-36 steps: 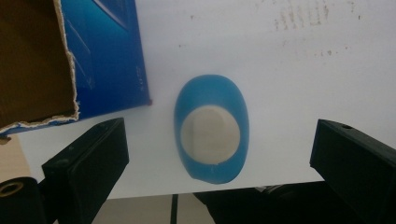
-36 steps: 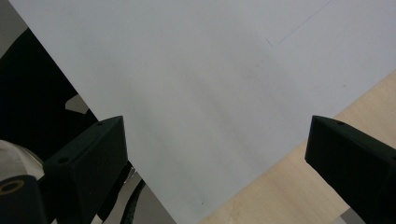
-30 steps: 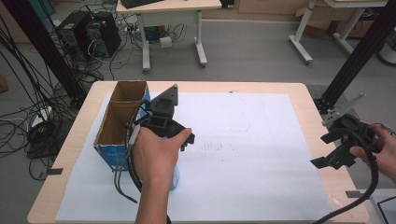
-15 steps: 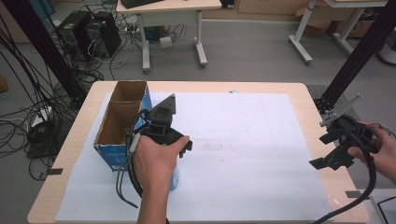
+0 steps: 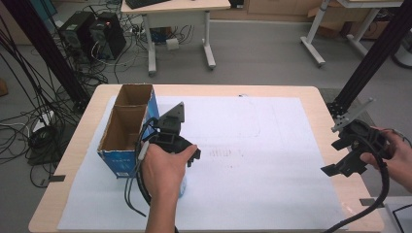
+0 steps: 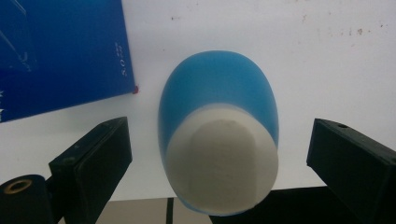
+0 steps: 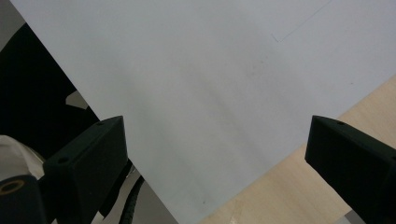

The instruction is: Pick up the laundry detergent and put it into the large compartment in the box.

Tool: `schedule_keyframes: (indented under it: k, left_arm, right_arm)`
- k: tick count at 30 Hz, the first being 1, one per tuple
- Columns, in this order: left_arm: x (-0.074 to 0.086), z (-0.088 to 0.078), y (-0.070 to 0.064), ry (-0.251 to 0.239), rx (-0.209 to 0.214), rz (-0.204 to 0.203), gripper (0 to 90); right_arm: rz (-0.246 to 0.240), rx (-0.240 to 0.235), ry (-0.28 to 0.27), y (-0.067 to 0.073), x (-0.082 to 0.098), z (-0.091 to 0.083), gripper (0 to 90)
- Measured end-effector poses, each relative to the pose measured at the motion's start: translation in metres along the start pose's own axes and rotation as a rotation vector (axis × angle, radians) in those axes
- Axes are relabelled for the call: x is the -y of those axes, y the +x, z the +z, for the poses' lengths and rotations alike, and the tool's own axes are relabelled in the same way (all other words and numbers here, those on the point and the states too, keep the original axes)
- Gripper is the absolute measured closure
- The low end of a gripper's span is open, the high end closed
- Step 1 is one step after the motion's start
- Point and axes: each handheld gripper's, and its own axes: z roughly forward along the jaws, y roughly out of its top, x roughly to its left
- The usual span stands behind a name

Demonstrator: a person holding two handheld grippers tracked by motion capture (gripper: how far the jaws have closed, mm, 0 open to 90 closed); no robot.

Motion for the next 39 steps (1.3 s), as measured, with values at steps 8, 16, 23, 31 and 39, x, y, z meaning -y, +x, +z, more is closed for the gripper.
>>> schedule_keyframes:
  k: [8, 16, 23, 31, 39]
  left_arm:
    - [0.001, 0.003, 0.001, -0.004, 0.003, -0.002, 15.6]
    - [0.001, 0.003, -0.007, -0.011, -0.020, 0.025, 29.9]
    - [0.003, 0.003, -0.007, -0.019, -0.032, 0.023, 37.0]
    - [0.002, 0.003, -0.007, -0.018, -0.030, 0.023, 37.3]
    - [0.004, 0.003, -0.004, -0.025, -0.021, 0.025, 37.7]
  right_arm:
    - [0.004, -0.001, -0.001, 0.000, 0.000, 0.002, 5.2]
    - [0.007, 0.000, -0.006, -0.001, 0.001, 0.003, 5.2]
    - [0.005, 0.000, -0.008, -0.002, 0.001, 0.003, 5.2]
    - [0.009, -0.001, -0.006, -0.001, 0.000, 0.004, 5.2]
    - [0.007, -0.001, -0.006, -0.001, -0.001, 0.005, 5.2]
